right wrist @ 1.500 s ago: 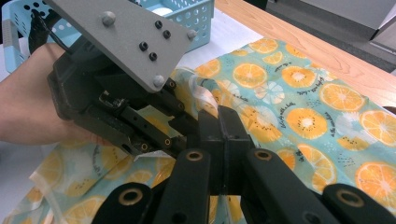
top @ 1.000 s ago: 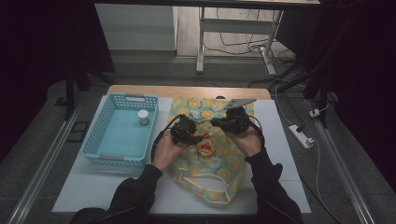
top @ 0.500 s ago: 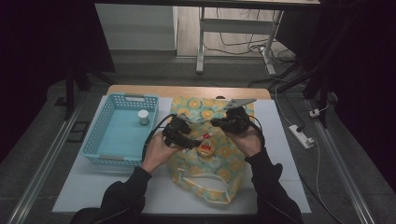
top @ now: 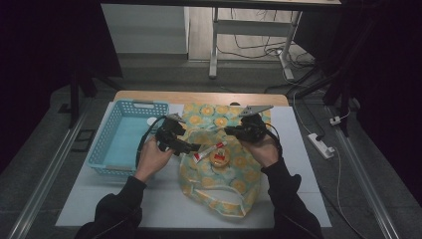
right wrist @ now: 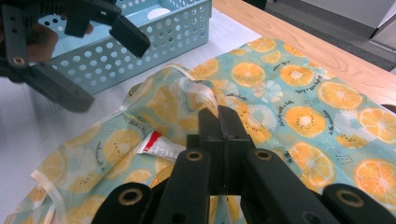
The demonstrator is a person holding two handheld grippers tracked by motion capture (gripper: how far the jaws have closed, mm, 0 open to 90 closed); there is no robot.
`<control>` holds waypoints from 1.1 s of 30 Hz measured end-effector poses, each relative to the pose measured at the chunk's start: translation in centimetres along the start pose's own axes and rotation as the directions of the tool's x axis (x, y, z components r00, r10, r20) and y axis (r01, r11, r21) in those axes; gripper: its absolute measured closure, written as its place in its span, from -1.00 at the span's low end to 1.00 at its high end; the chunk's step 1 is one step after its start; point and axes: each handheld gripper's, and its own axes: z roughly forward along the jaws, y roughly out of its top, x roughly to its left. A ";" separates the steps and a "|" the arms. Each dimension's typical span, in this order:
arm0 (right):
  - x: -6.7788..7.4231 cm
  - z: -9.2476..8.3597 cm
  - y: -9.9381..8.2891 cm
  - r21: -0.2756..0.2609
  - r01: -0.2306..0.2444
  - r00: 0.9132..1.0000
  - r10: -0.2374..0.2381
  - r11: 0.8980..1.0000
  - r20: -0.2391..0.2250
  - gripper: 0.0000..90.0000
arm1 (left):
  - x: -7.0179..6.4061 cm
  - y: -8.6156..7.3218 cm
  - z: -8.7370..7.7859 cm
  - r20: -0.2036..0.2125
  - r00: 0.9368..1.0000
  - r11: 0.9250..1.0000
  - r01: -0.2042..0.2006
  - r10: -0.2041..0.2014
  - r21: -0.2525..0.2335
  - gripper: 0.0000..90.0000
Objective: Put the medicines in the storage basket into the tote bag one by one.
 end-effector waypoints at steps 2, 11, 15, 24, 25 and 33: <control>0.0 0.0 0.0 0.000 -0.003 1.000 0.003 1.000 0.000 1.00 | 0.4 -0.2 -0.4 -0.004 1.000 1.000 0.004 -0.004 0.001 -0.95; 0.0 0.0 0.0 -0.001 -0.001 1.000 0.001 1.000 0.002 1.00 | 2.7 -1.5 -2.8 -0.020 0.999 0.998 0.031 -0.032 -0.049 -0.96; 0.0 0.0 0.0 0.000 0.001 1.000 -0.001 1.000 0.001 1.00 | 3.7 -2.0 -3.9 -0.056 0.997 0.998 0.040 -0.043 -0.056 -0.95; 0.0 -0.1 0.0 -0.002 -0.002 1.000 0.002 1.000 0.004 1.00 | 5.8 -3.1 -5.2 -0.172 0.984 0.999 0.041 -0.046 -0.034 -0.98; 0.0 -0.1 0.0 -0.002 -0.001 1.000 0.001 1.000 0.004 1.00 | 6.0 -3.2 -5.3 -0.179 0.982 0.998 0.045 -0.051 -0.037 -0.98; 0.0 0.0 0.0 -0.001 0.001 1.000 -0.001 1.000 0.003 1.00 | 7.9 -3.5 -5.8 -0.257 0.961 0.994 0.085 -0.101 -0.070 -1.00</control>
